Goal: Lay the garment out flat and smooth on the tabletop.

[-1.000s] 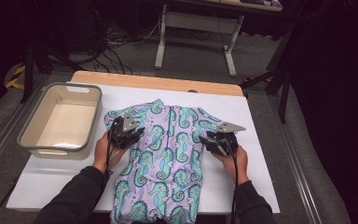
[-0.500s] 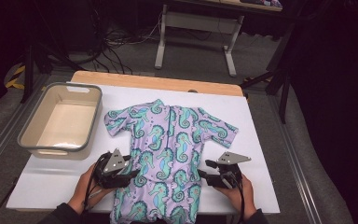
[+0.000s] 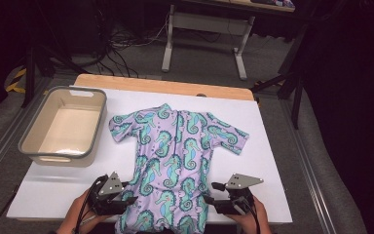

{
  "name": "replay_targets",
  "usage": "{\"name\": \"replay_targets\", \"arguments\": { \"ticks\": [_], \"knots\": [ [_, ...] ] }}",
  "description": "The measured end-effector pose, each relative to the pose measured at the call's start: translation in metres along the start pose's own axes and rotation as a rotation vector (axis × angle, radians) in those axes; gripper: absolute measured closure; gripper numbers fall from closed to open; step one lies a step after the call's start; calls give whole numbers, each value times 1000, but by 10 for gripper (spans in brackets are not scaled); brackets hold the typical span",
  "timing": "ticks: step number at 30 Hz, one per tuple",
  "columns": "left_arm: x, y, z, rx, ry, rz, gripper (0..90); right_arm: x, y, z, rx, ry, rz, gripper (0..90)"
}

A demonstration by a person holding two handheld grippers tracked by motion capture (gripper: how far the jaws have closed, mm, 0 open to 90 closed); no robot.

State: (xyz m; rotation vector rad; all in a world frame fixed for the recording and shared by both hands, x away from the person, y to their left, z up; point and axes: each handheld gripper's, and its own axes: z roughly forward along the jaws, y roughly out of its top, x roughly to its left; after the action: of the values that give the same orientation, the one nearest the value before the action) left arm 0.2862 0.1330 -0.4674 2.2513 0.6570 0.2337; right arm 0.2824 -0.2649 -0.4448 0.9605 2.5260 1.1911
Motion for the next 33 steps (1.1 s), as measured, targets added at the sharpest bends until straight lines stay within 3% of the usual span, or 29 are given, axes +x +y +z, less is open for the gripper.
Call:
{"name": "replay_targets", "arguments": {
  "ticks": [6,8,9,11,13,15,20,21,25,28,33],
  "knots": [
    [-4,0,0,-1,-46,9,673,11,-7,9,63,22,-35,559],
    [-5,1,0,-1,-70,10,745,15,-9,9,51,-7,-51,715],
    [-6,1,1,-5,-90,6,786,18,-10,9,45,-27,-65,751],
    [-8,2,2,-7,-95,8,792,20,-11,9,49,1,-79,860],
    [-14,5,4,-3,-77,29,756,21,-10,7,65,4,-101,874],
    [-17,6,4,0,-46,46,794,21,-9,1,83,-9,-124,881],
    [-17,7,1,-23,-61,43,818,14,-12,-20,20,-43,-92,885],
    [-18,7,2,-25,-73,48,827,13,-15,-33,-7,-61,-76,886],
    [-24,8,4,-12,-89,63,827,14,-25,-45,1,-48,-66,884],
    [-26,6,3,-9,-92,63,836,18,-33,-44,18,-43,-74,875],
    [-27,3,-1,-16,-90,58,765,16,-34,-43,26,-39,-67,856]
  ]
}}
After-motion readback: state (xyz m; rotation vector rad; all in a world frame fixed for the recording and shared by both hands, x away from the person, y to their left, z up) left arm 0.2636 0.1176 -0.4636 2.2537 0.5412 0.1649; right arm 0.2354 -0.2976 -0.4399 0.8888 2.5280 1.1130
